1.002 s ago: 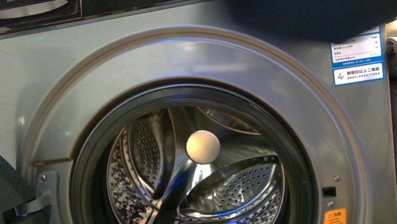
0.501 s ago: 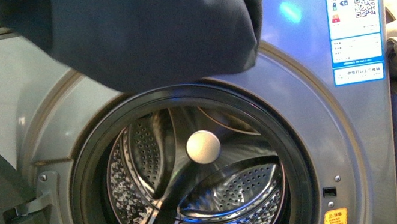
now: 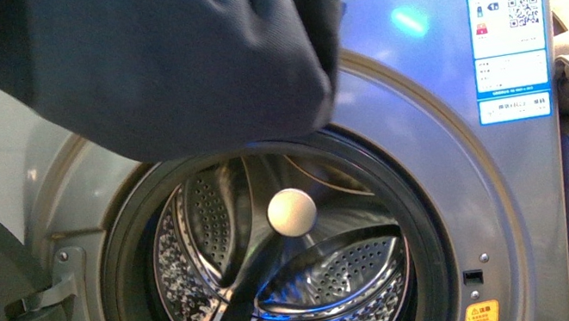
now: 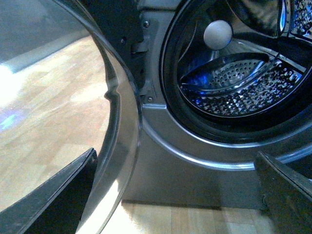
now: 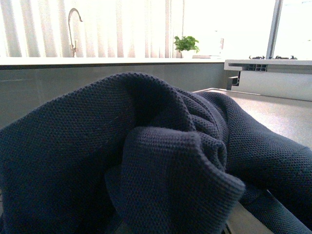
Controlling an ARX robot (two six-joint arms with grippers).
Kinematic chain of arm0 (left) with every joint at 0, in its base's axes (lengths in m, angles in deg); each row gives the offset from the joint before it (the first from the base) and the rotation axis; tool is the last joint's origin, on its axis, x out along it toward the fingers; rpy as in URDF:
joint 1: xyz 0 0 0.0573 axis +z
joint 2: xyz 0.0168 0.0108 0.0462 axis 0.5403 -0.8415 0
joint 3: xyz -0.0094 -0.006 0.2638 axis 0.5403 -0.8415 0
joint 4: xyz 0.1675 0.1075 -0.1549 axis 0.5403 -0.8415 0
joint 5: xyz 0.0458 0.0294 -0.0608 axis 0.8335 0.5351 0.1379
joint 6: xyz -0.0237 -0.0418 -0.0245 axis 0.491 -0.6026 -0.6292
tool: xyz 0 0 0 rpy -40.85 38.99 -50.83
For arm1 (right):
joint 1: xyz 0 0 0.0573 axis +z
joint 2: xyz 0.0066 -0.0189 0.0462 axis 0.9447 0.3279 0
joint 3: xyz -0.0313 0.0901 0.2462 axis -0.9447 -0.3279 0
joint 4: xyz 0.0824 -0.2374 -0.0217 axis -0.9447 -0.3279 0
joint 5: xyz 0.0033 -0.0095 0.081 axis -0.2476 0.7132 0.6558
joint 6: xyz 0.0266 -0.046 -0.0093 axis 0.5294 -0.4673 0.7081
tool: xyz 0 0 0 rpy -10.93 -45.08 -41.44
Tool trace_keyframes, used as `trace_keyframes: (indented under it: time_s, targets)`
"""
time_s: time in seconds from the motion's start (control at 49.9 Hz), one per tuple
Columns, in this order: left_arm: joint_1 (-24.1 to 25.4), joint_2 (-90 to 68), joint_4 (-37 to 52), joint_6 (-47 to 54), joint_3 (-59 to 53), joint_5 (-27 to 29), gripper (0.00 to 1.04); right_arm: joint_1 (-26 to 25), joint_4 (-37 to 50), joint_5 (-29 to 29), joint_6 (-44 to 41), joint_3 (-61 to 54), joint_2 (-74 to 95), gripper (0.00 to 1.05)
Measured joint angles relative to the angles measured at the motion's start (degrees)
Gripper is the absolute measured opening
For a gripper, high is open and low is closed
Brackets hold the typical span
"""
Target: Put clothes into washing machine
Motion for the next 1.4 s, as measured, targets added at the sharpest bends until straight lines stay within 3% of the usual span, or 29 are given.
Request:
trace_keyframes:
  time_s: [0.521, 0.561, 0.621, 0.681, 0.882, 1.403]
  targets:
    - [0.0, 0.0, 0.0, 0.0, 0.0, 0.0, 0.98, 0.0, 0.0, 0.0, -0.2, 0.0, 0.0, 0.13]
    - [1.7, -0.4, 0.8, -1.6, 0.0, -4.3, 0.98, 0.0, 0.0, 0.0, -0.2, 0.0, 0.0, 0.13]
    - [7.0, -2.4, 4.4, -7.2, 0.3, -17.6, 0.98, 0.0, 0.0, 0.0, -0.2, 0.0, 0.0, 0.13]
    - [10.3, -4.4, 6.6, -9.8, 1.6, -22.7, 0.98, 0.0, 0.0, 0.0, -0.2, 0.0, 0.0, 0.13]
    - [14.7, -14.6, 16.0, -13.2, 9.9, -28.2, 0.98, 0.0, 0.0, 0.0, -0.2, 0.0, 0.0, 0.13]
    - [-0.1, -37.3, 24.8, -9.9, 35.2, -24.6, 0.98, 0.0, 0.0, 0.0, -0.2, 0.0, 0.0, 0.13]
